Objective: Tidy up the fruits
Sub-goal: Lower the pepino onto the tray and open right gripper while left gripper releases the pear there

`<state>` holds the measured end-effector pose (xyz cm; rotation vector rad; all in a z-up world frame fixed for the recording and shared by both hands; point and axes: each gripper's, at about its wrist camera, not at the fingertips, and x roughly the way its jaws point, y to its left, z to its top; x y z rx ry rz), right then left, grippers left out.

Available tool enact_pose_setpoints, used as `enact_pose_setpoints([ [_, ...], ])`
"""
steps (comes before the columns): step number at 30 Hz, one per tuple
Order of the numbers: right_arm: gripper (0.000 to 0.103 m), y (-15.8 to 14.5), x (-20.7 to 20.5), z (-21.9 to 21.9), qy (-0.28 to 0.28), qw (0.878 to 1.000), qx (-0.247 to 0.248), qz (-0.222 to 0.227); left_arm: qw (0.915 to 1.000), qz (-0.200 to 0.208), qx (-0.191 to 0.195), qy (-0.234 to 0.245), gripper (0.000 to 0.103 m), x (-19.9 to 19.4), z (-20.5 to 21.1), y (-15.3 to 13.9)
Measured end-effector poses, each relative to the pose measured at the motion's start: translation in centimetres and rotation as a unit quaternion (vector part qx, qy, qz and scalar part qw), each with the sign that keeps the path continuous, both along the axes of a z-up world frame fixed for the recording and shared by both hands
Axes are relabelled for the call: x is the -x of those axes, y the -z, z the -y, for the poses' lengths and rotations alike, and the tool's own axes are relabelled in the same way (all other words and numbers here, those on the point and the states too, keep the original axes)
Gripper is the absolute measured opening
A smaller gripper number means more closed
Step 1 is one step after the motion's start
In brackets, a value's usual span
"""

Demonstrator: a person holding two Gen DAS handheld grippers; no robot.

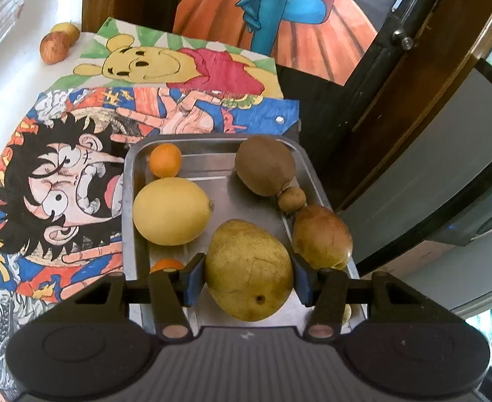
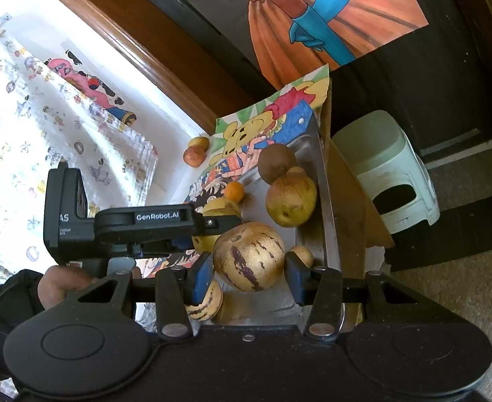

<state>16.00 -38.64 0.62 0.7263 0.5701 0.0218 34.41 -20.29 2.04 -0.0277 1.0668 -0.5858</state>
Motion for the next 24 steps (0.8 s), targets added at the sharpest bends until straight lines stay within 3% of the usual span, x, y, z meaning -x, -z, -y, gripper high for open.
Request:
enact_pose_setpoints([
  [24, 0.049, 2.4, -2.1, -3.7, 0.015, 0.999, 0.018, -0.047, 0.9987, -0.038, -0.024, -0.023, 0.058, -1.1, 0.6, 2.3],
])
